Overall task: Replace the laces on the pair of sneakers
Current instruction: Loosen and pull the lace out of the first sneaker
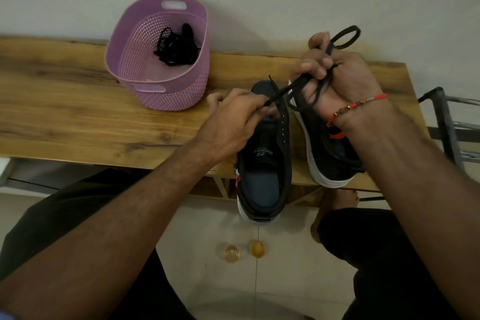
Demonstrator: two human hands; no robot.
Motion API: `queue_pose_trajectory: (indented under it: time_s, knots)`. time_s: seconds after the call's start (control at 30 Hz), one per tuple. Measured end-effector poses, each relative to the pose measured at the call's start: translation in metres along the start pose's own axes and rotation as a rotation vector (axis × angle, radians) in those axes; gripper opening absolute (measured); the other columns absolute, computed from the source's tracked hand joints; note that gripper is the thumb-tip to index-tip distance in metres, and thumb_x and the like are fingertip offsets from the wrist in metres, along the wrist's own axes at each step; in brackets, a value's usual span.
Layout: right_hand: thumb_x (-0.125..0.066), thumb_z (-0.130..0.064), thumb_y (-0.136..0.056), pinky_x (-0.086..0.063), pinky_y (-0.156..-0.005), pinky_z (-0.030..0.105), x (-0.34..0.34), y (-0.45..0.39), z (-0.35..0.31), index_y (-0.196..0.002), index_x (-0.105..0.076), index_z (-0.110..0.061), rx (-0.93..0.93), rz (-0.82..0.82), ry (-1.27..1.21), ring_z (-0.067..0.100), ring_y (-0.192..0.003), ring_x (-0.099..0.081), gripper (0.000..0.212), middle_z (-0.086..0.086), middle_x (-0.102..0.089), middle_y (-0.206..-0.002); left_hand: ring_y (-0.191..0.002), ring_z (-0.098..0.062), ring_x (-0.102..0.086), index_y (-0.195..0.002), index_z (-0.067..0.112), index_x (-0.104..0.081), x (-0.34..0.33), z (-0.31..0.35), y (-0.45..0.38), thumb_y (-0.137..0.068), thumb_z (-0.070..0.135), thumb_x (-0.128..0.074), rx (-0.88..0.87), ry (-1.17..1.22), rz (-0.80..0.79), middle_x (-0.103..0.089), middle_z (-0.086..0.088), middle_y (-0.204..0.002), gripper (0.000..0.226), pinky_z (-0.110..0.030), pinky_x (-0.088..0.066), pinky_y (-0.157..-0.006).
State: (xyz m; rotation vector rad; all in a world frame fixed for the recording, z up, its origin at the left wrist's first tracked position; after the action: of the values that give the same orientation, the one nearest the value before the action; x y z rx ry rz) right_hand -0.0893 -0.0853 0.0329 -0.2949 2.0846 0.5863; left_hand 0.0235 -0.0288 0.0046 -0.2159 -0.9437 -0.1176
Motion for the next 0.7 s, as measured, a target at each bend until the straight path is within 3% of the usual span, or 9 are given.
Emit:
queue_pose_trajectory:
  time_s: [0.07,0.17,0.27,0.33,0.43,0.57,0.63,0.7]
  knots:
    - [-0.037,-0.019,-0.108,-0.044,-0.052,0.025,0.008,-0.004,-0.011,-0.083,-0.054,-0.01,0.09,0.034,0.114,0.01,-0.044,-0.03,0.032,-0.005,-0.031,-0.051,-0.123,-0.01,-0.049,-0.112,0.036,-0.07,0.013,-0.003,-0.002,-0.103,0.039,-0.05,0.006,0.033,0.144,-0.065,0.018,-0.12,0.022,-0.036,-0.025,-0.095]
    - [-0.04,-0.016,-0.107,-0.051,-0.061,0.032,0.02,-0.005,-0.015,-0.087,-0.057,-0.007,0.247,0.097,0.649,0.015,-0.052,-0.05,0.028,0.002,-0.049,-0.061,-0.116,-0.021,-0.054,-0.117,0.026,-0.074,0.022,-0.008,-0.003,-0.099,0.026,-0.062,0.073,0.199,0.27,-0.058,0.007,-0.116,0.021,-0.052,-0.042,-0.099]
    - [-0.046,-0.016,-0.105,-0.052,-0.085,0.038,0.021,-0.006,0.012,-0.09,-0.068,-0.013,0.237,-0.03,1.135,0.019,-0.081,-0.067,0.027,0.007,-0.069,-0.088,-0.104,-0.025,-0.057,-0.114,0.017,-0.076,0.026,-0.011,-0.003,-0.097,0.023,-0.066,0.156,0.388,0.36,-0.057,0.003,-0.105,0.02,-0.053,-0.05,-0.093]
    - [-0.046,-0.02,-0.105,-0.051,-0.095,0.04,0.024,-0.007,0.027,-0.096,-0.073,-0.017,0.162,-0.106,1.15,0.024,-0.099,-0.069,0.028,0.008,-0.074,-0.1,-0.101,-0.021,-0.062,-0.111,0.013,-0.076,0.028,-0.015,0.0,-0.095,0.021,-0.069,0.203,0.512,0.406,-0.067,-0.003,-0.106,0.02,-0.045,-0.054,-0.091]
    - [-0.047,-0.021,-0.105,-0.05,-0.099,0.039,0.026,-0.008,0.037,-0.111,-0.073,-0.018,0.058,-0.15,1.089,0.021,-0.108,-0.068,0.027,0.008,-0.074,-0.11,-0.102,-0.017,-0.067,-0.108,0.011,-0.077,0.023,-0.024,0.004,-0.092,0.016,-0.073,0.291,0.68,0.428,-0.074,-0.003,-0.107,0.017,-0.037,-0.057,-0.09]
    - [-0.045,-0.008,-0.104,-0.051,-0.095,0.047,0.023,-0.003,0.047,-0.114,-0.068,-0.015,0.084,-0.227,1.462,0.027,-0.102,-0.067,0.026,0.013,-0.071,-0.11,-0.092,-0.012,-0.069,-0.103,0.015,-0.074,0.02,-0.031,0.005,-0.089,0.014,-0.076,0.356,0.818,0.459,-0.074,-0.003,-0.102,0.014,-0.025,-0.057,-0.078]
    - [-0.042,0.0,-0.102,-0.053,-0.094,0.046,0.021,-0.002,0.045,-0.116,-0.068,-0.01,0.136,-0.208,1.542,0.026,-0.103,-0.066,0.03,0.013,-0.07,-0.11,-0.098,-0.004,-0.065,-0.116,0.02,-0.068,0.017,-0.031,0.003,-0.089,0.024,-0.077,0.377,0.777,0.396,-0.068,0.004,-0.112,0.029,-0.023,-0.055,-0.08]
    - [-0.043,0.003,-0.101,-0.054,-0.094,0.046,0.027,-0.003,0.036,-0.114,-0.068,-0.001,0.143,-0.082,1.398,0.026,-0.101,-0.067,0.028,0.017,-0.07,-0.11,-0.121,-0.007,-0.053,-0.135,0.035,-0.051,0.003,-0.033,0.002,-0.086,0.038,-0.079,0.439,0.664,0.22,-0.052,0.008,-0.134,0.057,-0.032,-0.053,-0.093]
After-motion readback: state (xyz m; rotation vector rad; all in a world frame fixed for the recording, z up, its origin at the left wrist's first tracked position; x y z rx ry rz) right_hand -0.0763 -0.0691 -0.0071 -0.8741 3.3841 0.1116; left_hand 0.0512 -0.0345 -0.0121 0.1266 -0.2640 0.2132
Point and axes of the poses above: each hand's wrist, its own y-axis away from the middle knuckle, its own x-axis out of the back of the hand, z = x × y, the point moved 9 cm from there along -y, towards the middle knuckle
